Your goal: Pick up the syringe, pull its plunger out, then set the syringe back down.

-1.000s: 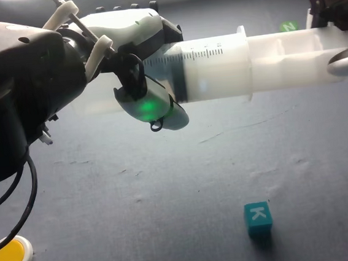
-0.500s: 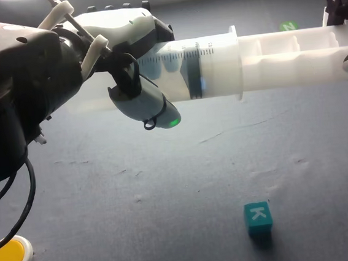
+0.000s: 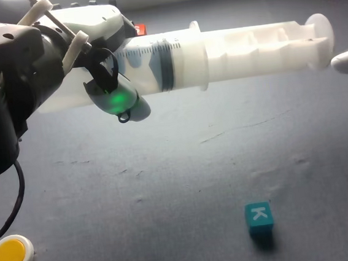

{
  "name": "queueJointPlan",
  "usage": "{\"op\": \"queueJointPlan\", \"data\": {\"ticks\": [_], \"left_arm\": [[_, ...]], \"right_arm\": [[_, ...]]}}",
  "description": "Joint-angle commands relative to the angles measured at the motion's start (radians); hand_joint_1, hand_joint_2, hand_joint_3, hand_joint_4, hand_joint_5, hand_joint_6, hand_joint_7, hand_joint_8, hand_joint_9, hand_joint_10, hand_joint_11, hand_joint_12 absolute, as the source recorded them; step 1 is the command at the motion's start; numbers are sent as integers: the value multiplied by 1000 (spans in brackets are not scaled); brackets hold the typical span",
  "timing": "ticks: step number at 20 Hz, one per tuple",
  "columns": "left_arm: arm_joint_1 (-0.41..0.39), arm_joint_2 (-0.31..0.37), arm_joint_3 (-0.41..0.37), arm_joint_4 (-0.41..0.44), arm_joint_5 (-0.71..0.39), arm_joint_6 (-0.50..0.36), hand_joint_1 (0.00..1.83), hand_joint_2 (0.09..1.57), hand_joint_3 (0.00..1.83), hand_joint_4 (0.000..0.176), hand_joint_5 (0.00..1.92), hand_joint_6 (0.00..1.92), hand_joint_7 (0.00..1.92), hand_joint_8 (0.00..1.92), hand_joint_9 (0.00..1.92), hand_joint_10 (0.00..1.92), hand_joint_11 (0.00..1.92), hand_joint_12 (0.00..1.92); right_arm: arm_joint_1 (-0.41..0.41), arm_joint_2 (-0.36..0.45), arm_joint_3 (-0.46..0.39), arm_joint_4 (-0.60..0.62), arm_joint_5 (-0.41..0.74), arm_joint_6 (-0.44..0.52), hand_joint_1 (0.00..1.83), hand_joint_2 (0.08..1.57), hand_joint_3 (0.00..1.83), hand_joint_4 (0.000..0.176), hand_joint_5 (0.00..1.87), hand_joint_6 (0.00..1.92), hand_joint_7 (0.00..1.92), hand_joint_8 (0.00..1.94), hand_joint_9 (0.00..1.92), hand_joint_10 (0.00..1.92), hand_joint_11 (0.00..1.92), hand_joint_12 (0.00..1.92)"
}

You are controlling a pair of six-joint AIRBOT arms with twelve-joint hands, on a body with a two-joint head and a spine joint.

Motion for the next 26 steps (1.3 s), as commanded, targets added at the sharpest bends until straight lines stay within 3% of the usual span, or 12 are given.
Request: {"op": "queueJointPlan", "data": {"ticks": [1,8,10,14,17,20,26], "left_arm": [[-16,2,-3,60,7,-8,1193,1190,0,0,904,1007,791,1412,711,1084,391,1492],[-23,8,0,60,7,-8,1184,1193,3,0,881,1054,796,1384,717,1086,414,1486],[-22,12,1,65,10,-8,1182,1198,2,0,874,1071,788,1395,705,1083,402,1482],[17,30,16,73,85,-16,1182,1201,3,0,887,1057,763,1433,687,1132,387,1509],[86,38,24,213,96,-197,1185,1197,0,0,894,1051,774,1416,685,1130,381,1517],[131,42,30,251,101,-247,1187,1192,0,0,900,1043,786,1389,699,1094,369,1528],[246,42,40,391,80,-449,1183,1197,0,0,888,1057,782,1395,703,1089,402,1489]], "right_arm": [[7,7,3,-6,116,2,775,1012,0,0,169,1,276,0,287,0,0,759],[6,6,3,-6,119,2,750,946,0,0,92,0,212,0,246,0,0,699],[6,6,3,-7,120,2,657,940,0,0,73,0,179,0,214,0,0,650],[6,6,3,-12,121,1,605,925,0,0,14,0,104,1,131,0,0,521],[5,5,3,-17,122,1,574,915,0,0,10,0,86,0,116,2,0,471],[4,5,3,-19,123,1,616,914,0,0,4,2,92,2,115,1,0,415],[4,4,3,-30,124,1,648,926,2,0,14,1,114,2,133,1,0,487]]}}
